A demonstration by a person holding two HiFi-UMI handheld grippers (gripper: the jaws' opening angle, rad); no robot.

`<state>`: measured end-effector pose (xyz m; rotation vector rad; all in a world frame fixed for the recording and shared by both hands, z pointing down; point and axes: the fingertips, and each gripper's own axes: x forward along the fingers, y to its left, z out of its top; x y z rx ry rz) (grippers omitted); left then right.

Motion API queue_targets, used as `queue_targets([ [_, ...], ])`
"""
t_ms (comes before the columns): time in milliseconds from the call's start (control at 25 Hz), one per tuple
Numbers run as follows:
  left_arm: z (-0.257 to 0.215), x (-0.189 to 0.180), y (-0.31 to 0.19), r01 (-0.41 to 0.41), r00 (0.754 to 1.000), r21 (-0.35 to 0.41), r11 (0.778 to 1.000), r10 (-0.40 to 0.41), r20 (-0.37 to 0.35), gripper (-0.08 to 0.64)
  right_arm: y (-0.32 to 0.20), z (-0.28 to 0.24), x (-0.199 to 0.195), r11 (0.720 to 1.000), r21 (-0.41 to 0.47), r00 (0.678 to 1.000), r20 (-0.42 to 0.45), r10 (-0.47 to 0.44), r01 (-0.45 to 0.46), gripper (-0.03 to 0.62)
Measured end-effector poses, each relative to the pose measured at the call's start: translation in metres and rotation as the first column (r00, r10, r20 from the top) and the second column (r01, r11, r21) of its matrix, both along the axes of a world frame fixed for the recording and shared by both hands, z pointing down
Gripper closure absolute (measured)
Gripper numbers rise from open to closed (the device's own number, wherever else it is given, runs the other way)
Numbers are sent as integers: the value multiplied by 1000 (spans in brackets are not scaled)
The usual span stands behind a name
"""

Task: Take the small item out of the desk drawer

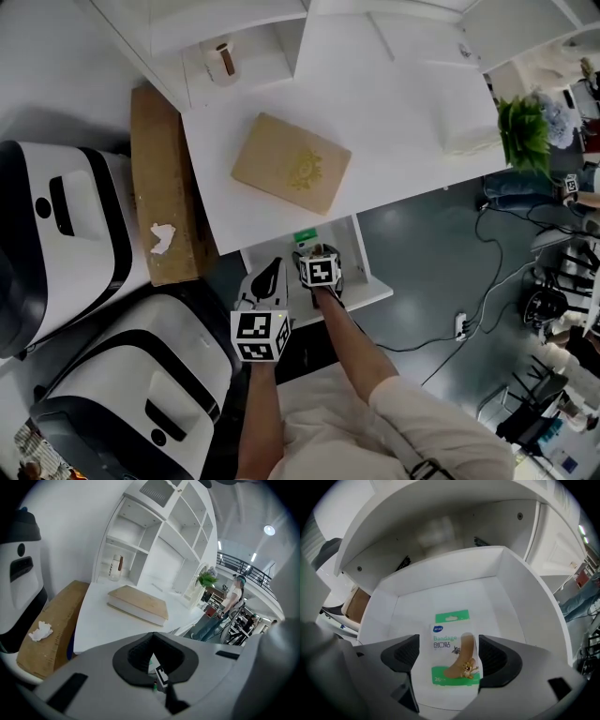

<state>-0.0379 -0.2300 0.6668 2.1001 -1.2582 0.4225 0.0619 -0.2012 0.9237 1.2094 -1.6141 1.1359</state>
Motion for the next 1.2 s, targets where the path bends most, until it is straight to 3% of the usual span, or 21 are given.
queue_targets([
  [200, 8, 1, 1, 27, 1000, -25, 999, -27, -2, 545, 7, 15, 3, 999, -39, 999, -34, 9, -10, 199],
  [480, 19, -2, 4, 17, 1000, -48, 999, -16, 16, 545, -3, 16, 0, 997, -8, 990, -115, -81, 81, 202],
  [840, 30, -10, 12, 17, 999, -92, 996, -15, 29, 545, -7, 12, 5, 999, 3, 996, -80, -40, 40, 229],
  [1200, 25, -21, 17, 53, 999, -90, 995, -52, 16, 545, -6, 3, -8, 997, 21, 995, -66, -79, 80, 229],
])
